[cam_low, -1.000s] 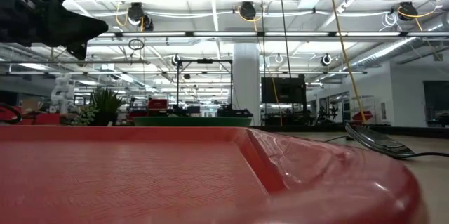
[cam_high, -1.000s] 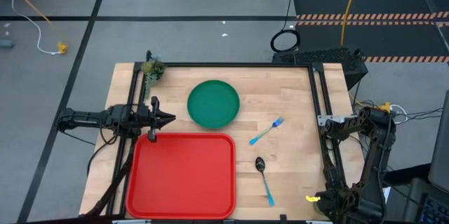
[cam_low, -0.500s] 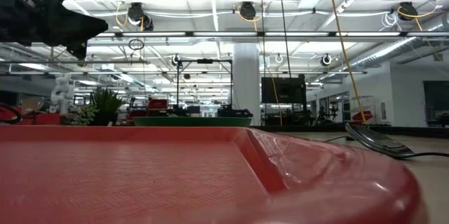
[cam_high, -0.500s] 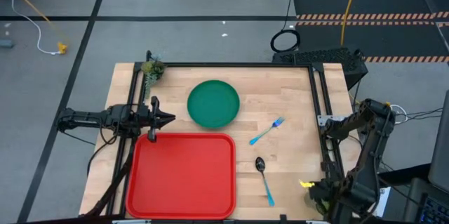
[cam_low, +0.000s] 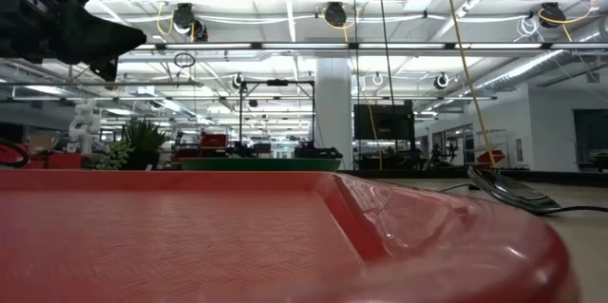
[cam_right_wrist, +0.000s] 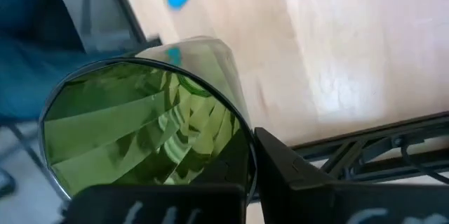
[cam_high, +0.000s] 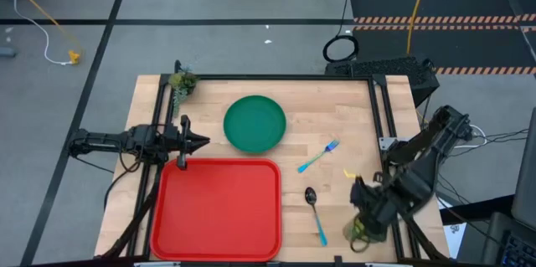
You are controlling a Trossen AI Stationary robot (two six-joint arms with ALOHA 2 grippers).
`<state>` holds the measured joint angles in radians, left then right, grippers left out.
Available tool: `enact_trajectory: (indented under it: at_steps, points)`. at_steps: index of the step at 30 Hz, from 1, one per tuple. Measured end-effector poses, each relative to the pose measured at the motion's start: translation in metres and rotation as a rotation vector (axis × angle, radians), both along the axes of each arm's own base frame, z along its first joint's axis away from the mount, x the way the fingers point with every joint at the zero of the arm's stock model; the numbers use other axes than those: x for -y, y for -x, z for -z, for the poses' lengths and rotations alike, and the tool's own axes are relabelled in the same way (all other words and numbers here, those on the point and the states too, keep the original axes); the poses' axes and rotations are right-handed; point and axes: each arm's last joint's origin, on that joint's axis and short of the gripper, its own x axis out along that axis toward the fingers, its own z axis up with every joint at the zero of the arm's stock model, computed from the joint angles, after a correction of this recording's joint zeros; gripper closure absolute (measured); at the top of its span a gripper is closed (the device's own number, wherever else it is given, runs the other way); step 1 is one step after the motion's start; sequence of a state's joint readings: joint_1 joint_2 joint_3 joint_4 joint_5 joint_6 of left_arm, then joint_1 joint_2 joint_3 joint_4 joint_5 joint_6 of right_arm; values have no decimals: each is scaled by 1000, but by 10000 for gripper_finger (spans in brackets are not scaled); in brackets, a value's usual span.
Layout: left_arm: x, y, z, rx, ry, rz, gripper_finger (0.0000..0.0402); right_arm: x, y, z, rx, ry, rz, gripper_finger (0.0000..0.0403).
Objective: Pick and place plate/cup/fork/spoon on tray
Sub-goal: Put the green cup on the red tray
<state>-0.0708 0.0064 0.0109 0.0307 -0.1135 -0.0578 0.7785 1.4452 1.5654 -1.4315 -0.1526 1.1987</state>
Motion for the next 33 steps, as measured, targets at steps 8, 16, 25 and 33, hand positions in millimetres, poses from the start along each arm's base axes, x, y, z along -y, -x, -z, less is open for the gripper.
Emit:
enact_trajectory:
  at_steps: [8,16,25,33]
  points:
    - [0,0,0,-3,0,0,360,39,-32,-15,68,-66,84,403]
    - [1,0,0,-5,0,36,360,79,-69,-23,257,-118,180,403]
    - [2,0,1,-6,0,53,360,109,-115,-18,461,-116,172,403]
    - [2,0,1,-6,21,70,360,126,-156,6,495,-140,187,403]
